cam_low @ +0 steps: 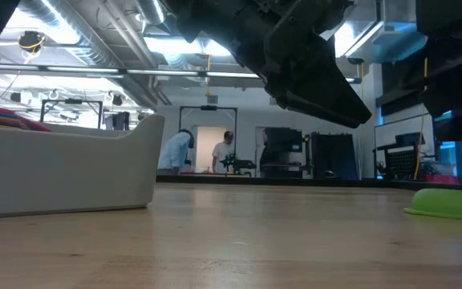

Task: Nest measuring cups in basket
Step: Stack the green measuring cup on the red measuring cup in the gray bin

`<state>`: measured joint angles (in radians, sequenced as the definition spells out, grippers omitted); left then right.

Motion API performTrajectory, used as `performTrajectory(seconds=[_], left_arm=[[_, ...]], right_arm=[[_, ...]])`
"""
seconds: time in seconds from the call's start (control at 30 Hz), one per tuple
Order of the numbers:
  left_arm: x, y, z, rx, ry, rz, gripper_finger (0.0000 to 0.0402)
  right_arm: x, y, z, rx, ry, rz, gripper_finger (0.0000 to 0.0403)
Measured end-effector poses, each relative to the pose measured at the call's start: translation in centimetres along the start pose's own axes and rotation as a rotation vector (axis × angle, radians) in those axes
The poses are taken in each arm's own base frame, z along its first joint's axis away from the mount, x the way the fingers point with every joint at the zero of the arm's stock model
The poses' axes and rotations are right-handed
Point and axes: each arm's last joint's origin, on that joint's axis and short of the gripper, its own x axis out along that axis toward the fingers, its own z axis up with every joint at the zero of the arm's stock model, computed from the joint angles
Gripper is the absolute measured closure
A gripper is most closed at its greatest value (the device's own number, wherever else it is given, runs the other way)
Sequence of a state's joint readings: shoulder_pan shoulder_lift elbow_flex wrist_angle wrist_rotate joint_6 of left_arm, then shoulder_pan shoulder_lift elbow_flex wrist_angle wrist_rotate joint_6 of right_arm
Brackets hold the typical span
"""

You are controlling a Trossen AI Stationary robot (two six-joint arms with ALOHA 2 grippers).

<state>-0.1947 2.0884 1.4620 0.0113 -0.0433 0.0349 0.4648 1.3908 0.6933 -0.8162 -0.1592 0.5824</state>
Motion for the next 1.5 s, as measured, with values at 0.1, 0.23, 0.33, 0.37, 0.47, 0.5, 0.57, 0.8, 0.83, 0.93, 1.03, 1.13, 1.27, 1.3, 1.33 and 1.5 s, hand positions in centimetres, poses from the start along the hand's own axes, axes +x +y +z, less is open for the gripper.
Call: performTrajectory(seconds=[0.1,0.23,0.33,0.37,0.47,0.5,0.57,0.8,0.83,0.93,1.03,1.13,1.27,1.3,1.33,1.5], left_arm=[[0.0,0.0,0.0,0.000,0.000,0.000,0.0257],[0.0,0.0,0.0,0.000,0.000,0.000,0.0257],[0.0,0.0,0.0,0.000,0.000,0.000,0.0257],[0.0,0.0,0.0,0.000,0.000,0.000,0.0257],[0.0,0.0,0.0,0.000,0.000,0.000,0.0257],[0.0,0.0,0.0,0.000,0.000,0.000,0.0257],[0.0,0.0,0.0,0.000,0.000,0.000,0.0257],[0.0,0.0,0.0,0.000,0.000,0.000,0.0257],[0.0,0.0,0.0,0.000,0.000,0.000,0.0257],[0.0,0.0,0.0,0.000,0.000,0.000,0.0257],[0.0,0.0,0.0,-0.001,0.000,0.000,0.0257],[0.0,0.0,0.0,-0.001,0.000,0.000,0.0257],[0.0,0.0,0.0,-0.001,0.000,0.000,0.0257],[0.0,0.0,0.0,-0.001,0.000,0.000,0.0257],[0.0,0.0,0.0,-0.001,0.000,0.000,0.0257],[0.0,0.0,0.0,-0.001,0.000,0.000,0.0257]], right_arm=[[0.2,0.0,0.1,0.002,0.011,-0.005,0.0231],[0.5,0.1,0.2,0.001,0.017,-0.007,0.0231],[0.6,0.2,0.4,-0.007,0.003,0.003,0.0231],[0.6,0.2,0.5,-0.010,-0.006,0.008,0.0231],[0.6,0.3,0.6,-0.014,-0.015,0.015,0.0231],[0.6,0.3,0.6,-0.015,-0.016,0.015,0.0231],[0.6,0.3,0.6,-0.015,-0.016,0.015,0.0231],[0.6,0.2,0.6,-0.017,-0.028,-0.001,0.0231],[0.6,0.2,0.6,-0.017,-0.029,-0.001,0.0231],[0.6,0.2,0.6,-0.015,-0.030,-0.001,0.0231],[0.6,0.3,0.6,-0.016,-0.034,-0.001,0.0231],[0.6,0.3,0.6,-0.016,-0.034,-0.001,0.0231],[0.9,0.3,0.8,-0.014,-0.028,-0.005,0.0231],[1.0,0.3,0.9,-0.014,-0.025,-0.007,0.0231],[1.2,0.3,0.9,-0.014,-0.021,-0.010,0.0231],[2.1,0.4,1.3,-0.010,0.002,-0.025,0.0231]])
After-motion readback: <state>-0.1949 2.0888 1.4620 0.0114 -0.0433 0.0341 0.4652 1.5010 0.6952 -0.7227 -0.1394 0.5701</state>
